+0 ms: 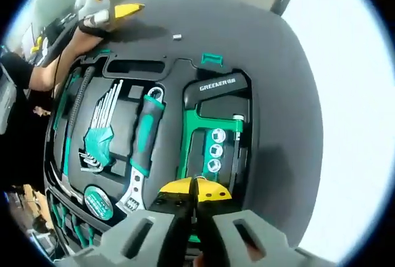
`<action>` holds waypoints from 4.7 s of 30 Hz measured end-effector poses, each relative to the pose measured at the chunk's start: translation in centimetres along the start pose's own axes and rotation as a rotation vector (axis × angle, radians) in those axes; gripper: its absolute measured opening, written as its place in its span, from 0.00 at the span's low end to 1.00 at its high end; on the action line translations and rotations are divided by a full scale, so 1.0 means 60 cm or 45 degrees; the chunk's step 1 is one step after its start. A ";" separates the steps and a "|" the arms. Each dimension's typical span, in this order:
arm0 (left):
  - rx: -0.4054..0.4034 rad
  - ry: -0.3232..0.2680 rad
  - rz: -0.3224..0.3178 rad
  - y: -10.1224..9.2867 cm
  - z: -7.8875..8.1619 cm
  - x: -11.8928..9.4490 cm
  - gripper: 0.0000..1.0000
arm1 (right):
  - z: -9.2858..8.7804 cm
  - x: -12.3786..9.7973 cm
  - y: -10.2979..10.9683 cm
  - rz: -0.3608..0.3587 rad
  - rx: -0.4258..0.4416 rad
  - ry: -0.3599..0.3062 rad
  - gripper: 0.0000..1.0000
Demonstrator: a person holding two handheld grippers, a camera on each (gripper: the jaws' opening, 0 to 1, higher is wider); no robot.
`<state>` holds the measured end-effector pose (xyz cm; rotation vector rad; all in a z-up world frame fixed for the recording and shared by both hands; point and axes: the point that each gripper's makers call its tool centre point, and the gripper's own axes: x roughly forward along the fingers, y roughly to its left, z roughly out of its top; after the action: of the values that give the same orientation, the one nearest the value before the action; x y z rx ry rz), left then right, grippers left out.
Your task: Pick up the tools and put them into their designated positions in the toolbox.
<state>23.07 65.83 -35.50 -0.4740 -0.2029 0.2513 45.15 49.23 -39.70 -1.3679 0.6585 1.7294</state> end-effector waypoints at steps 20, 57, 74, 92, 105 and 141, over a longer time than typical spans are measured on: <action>-0.005 0.001 -0.005 -0.002 -0.001 0.000 0.10 | -0.014 0.013 -0.017 0.041 0.017 0.109 0.00; -0.002 0.005 0.002 -0.002 -0.002 -0.001 0.10 | -0.021 0.010 -0.020 -0.113 0.000 0.104 0.03; -0.080 -0.089 0.078 0.028 0.022 -0.015 0.10 | 0.359 0.074 0.092 -0.056 -0.205 -0.492 0.16; -0.089 -0.058 0.034 0.015 0.012 -0.009 0.10 | 0.382 0.172 0.082 0.088 -0.065 -0.571 0.18; -0.083 -0.044 0.044 0.018 0.008 -0.009 0.10 | 0.357 0.093 0.193 0.133 -0.684 -0.590 0.14; -0.093 -0.048 0.037 0.020 0.010 -0.008 0.10 | 0.341 0.123 0.210 0.176 -0.490 -0.278 0.06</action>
<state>22.21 66.97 -35.59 -0.5450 -0.2426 0.2825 23.03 60.99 -42.21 -1.3814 0.3134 2.1623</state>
